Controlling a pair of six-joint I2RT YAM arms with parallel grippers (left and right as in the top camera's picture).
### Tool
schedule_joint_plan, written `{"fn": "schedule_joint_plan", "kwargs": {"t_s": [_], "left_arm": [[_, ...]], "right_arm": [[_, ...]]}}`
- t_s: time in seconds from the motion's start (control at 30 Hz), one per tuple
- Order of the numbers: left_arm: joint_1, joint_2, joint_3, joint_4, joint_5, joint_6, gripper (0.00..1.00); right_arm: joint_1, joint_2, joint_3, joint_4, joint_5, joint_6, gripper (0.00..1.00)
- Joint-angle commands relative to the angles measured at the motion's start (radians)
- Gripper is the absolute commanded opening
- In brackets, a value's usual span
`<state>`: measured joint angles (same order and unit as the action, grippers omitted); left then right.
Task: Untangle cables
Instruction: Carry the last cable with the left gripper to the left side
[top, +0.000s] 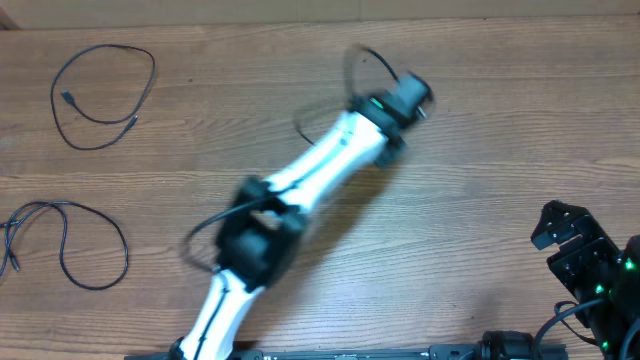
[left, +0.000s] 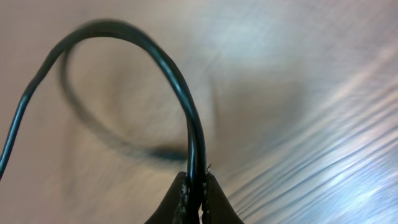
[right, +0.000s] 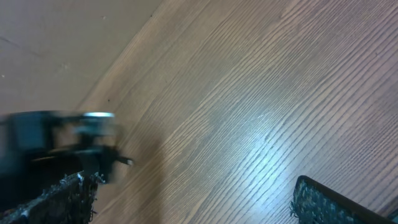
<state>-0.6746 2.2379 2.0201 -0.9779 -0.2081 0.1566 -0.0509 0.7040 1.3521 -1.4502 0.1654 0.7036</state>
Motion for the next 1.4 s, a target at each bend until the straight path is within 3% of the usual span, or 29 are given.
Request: {"fn": "schedule_joint_plan", "kwargs": {"t_s": [0.0,0.3,0.47,0.63,0.87,1.03,1.2,1.37], "left_arm": [[0.085,-0.233,0.015,-0.045,-0.035,-0.023,0.04],[0.423,-0.513,0.014,-0.229,0.027,-0.139,0.04],[0.608,-0.538,0.009,-0.334,0.158,-0.189,0.04],[0.692,-0.537,-0.094,-0.336,0.218,-0.29,0.04],[0.702,-0.536,-0.413,-0.134,0.113,-0.507,0.04],[0.703,-0.536,-0.65,0.082,-0.059,-0.629,0.04],[0.703,-0.536,-0.827,0.319,-0.083,-0.636,0.04],[0.702,-0.536,-0.942,0.457,-0.054,-0.637,0.04]], "right_arm": [[0.001,-0.006,0.02,0.004,0.013,0.006,1.0],[0.001,-0.006,0.02,0.028,-0.047,0.006,1.0],[0.001,-0.005,0.019,0.051,-0.064,0.006,1.0],[0.001,-0.005,0.016,0.061,-0.081,0.006,1.0],[0.001,-0.005,0.016,0.059,-0.081,0.006,1.0],[0.001,-0.004,0.016,0.058,-0.081,0.006,1.0],[0.001,-0.003,0.015,0.058,-0.09,0.006,1.0],[0.001,0.0,0.008,0.066,-0.109,0.007,1.0]]}}
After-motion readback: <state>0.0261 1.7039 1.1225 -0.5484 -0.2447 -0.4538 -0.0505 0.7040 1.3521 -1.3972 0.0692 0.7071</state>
